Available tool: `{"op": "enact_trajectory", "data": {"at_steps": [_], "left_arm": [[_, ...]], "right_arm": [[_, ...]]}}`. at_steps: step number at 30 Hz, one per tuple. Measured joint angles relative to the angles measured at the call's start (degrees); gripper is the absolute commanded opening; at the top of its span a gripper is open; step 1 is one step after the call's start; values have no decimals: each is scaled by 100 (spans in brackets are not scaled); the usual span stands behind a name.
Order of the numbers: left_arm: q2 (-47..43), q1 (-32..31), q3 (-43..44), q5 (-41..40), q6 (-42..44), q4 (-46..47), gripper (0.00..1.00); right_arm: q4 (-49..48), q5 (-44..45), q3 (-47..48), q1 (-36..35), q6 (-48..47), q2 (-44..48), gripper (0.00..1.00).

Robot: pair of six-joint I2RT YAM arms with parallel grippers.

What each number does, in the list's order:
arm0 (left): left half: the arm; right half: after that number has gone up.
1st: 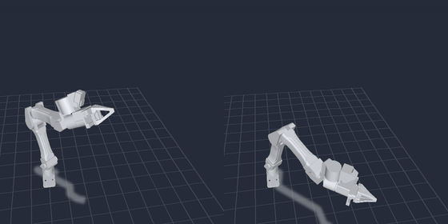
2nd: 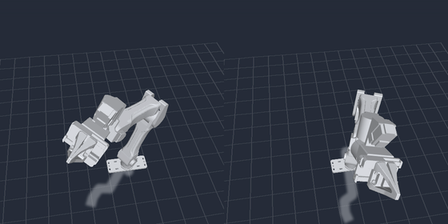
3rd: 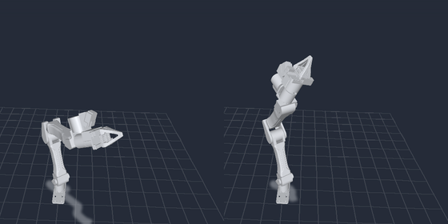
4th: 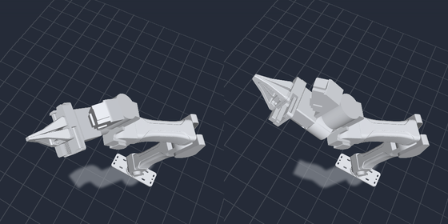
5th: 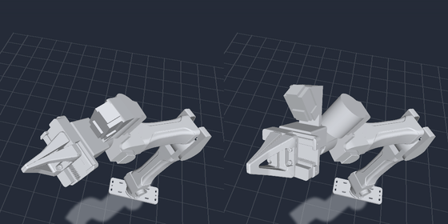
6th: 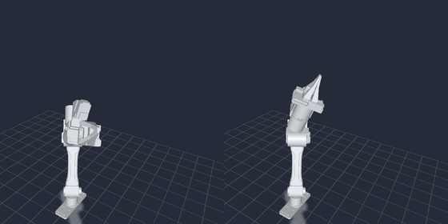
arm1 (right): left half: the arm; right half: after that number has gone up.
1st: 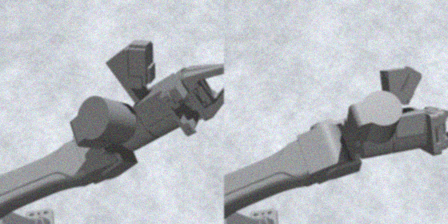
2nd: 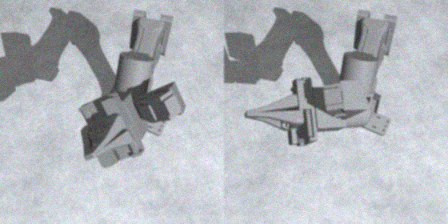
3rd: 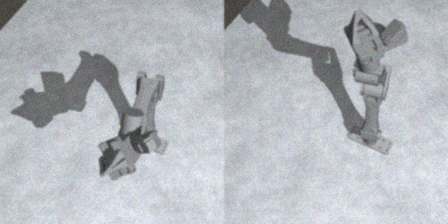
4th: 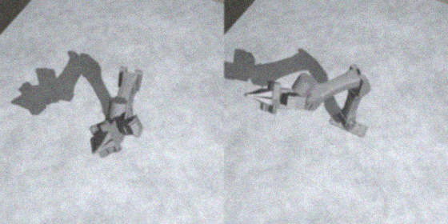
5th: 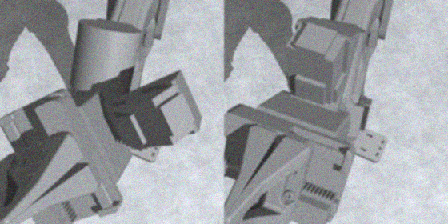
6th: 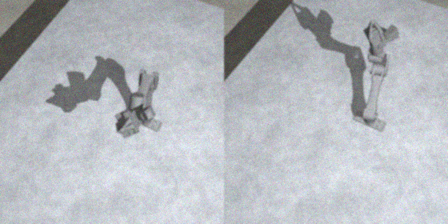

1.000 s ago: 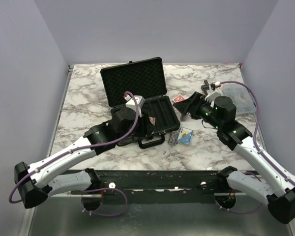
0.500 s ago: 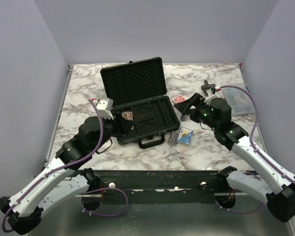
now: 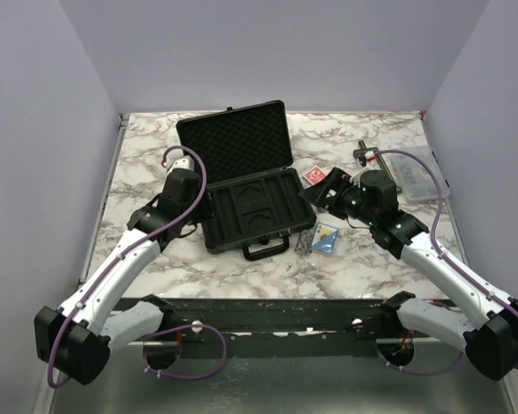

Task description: Pack up texas hold em set

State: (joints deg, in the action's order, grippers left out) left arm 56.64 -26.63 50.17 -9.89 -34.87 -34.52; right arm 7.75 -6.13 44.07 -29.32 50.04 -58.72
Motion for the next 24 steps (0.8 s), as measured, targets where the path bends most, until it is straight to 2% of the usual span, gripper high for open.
{"op": "enact_trajectory", "data": {"at_steps": [6,24], "left_arm": [[866,326,540,11,157,37,0],[2981,706,1263,153,461,149,0]], "right_arm": [[149,-103,0,0,-138,-52,81],[546,-125,0,0,-514,-166,81]]}}
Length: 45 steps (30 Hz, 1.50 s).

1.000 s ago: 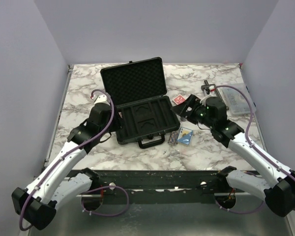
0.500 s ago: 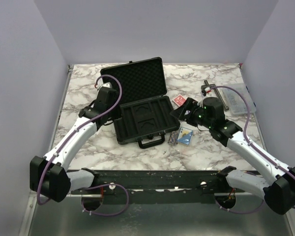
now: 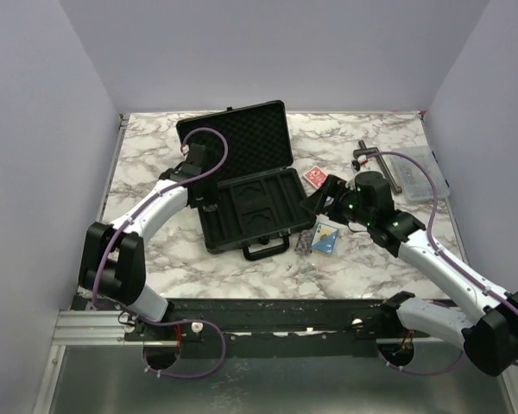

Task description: Pack up texas hold em set

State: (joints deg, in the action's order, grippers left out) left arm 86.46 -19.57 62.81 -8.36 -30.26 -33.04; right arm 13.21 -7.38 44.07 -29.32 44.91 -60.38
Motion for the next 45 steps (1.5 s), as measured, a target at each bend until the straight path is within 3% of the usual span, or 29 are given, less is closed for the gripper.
{"op": "enact_trajectory", "data": {"at_steps": [12,17,27,31,33,37,45], "left_arm": [[485,48,125,13,26,11,1],[505,72,125,9,26,13,7],[560,76,125,-24,-37,15,51],[505,76,125,-70,-24,24,73],[372,76,125,-111,-33,33,77],[-37,76,111,-162,-7,48,71],[-1054,-7,-361,-203,-9,76,31]], "right_arm": [[28,0,0,0,-146,4,82],[28,-2,0,0,-149,-2,83],[44,-31,0,0,-149,-81,85],[44,-120,2,0,-149,-90,86],[44,-157,11,0,-146,-120,86],[39,-251,76,0,-149,-223,86],[-2,-415,140,0,-146,-374,84]]}}
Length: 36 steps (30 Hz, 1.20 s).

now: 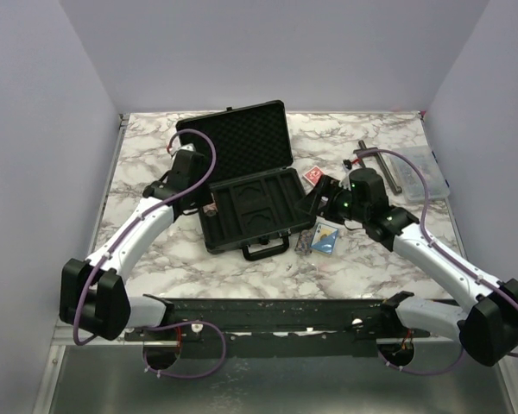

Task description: Pack up texas hold em set

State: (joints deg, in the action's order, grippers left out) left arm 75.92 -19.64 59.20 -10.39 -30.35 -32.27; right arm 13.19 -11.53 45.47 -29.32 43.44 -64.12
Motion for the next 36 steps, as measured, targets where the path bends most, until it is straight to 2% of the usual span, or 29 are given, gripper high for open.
{"op": "enact_trajectory", "data": {"at_steps": [5,8,25,36], "left_arm": [[-138,-153,-334,4,-92,-2,13],[-46,-240,-452,11,-166,-17,8],[979,-374,-315,-118,-267,85,7],[1276,-411,17,-267,-155,-31,9]], "right_arm": [[-31,-103,0,0,2,-42,84],[-31,-142,0,0,2,-48,84],[-15,-136,0,0,-15,125,84],[13,-116,0,0,-92,166,84]]}}
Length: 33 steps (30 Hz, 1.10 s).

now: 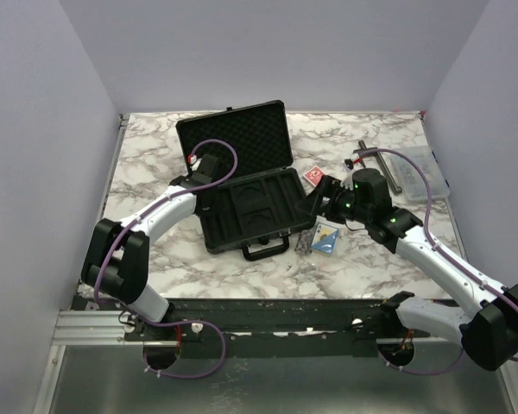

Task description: Pack up texas hold em set

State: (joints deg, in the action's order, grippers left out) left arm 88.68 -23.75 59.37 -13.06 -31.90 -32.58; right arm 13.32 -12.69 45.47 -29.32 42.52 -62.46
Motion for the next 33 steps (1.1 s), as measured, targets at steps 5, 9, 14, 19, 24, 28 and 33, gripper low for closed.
{"op": "enact_trajectory", "data": {"at_steps": [5,9,14,19,24,28,33], "left_arm": [[57,0,26,-72,28,15,11],[52,0,26,-94,31,28,22],[-437,-2,-111,-98,131,127,42],[-1631,-13,-411,-70,249,192,77],[-2927,-48,-673,133,337,210,89],[-3770,-70,-715,393,439,26,93],[-4656,-76,-813,723,625,-190,98]], "right_arm": [[9,22,0,0,-20,17,84],[22,42,0,0,-59,26,84],[142,90,7,0,-157,28,85],[313,144,131,0,-326,28,86],[313,144,251,0,-514,105,89],[315,142,350,0,-629,160,100],[345,142,450,0,-748,184,100]]}}
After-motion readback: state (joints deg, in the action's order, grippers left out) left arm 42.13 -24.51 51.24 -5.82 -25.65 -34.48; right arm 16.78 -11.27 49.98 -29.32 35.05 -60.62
